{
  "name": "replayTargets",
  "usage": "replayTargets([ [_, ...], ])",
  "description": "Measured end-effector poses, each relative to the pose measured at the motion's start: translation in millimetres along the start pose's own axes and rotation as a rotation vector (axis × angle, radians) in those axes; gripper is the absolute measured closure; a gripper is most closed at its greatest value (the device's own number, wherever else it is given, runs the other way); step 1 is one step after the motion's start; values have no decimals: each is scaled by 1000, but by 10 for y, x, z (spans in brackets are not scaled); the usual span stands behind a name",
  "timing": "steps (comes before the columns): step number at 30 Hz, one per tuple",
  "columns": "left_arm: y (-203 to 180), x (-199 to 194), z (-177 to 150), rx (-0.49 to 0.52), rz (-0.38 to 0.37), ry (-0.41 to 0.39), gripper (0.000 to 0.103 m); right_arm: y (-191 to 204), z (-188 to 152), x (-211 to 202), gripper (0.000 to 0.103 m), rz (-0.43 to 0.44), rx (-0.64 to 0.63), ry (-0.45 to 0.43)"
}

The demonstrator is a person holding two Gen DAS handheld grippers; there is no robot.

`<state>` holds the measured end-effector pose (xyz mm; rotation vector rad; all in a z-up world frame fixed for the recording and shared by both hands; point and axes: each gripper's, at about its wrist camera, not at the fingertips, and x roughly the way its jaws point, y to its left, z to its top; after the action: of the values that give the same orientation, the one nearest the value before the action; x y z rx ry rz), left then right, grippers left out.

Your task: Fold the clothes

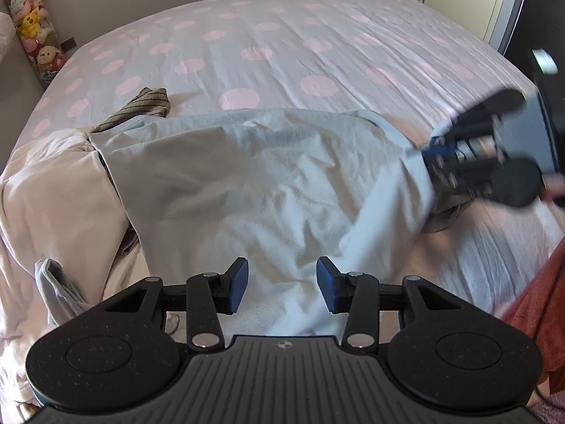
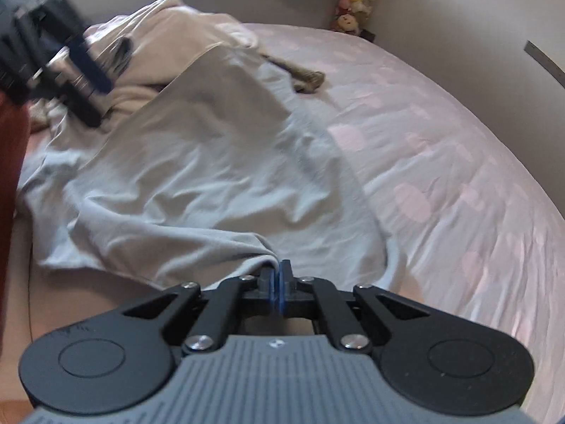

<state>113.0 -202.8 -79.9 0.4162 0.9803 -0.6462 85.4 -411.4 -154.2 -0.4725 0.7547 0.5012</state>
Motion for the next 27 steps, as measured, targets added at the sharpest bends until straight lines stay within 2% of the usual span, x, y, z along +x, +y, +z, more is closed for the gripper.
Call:
replayTargets([
  [3,-13,1,4,9,3,1,57,-356,159,159,100,-42,101,3],
  [8,-73,77,22,27,-10,18,57,-815,267,463,100,-104,243,44],
  [12,-299,234,-28,124,-19,65,57,-905,199,597,96,-55,267,93],
  [15,-518,366,-86,203,-41,106,57,-887,117,513,84,-53,263,83],
  [16,-581,411,-100,222,-53,121,57,-898,88,456,73,-58,270,71],
  [17,-641,456,-114,239,-66,135,57,-910,59,397,69,-62,279,58],
  [19,-760,571,-155,271,-81,176,57,-932,-2,262,68,-60,299,36],
  [22,-869,798,-220,289,-63,255,57,-910,-107,65,66,-60,308,9],
  [24,-909,975,-242,277,-45,329,57,-865,-208,-74,66,-62,312,-5],
  [26,-916,1092,-253,266,-22,370,57,-825,-321,-194,66,-59,323,-15],
  [27,-896,1150,-245,245,-12,385,61,-804,-381,-250,66,-55,330,-20],
])
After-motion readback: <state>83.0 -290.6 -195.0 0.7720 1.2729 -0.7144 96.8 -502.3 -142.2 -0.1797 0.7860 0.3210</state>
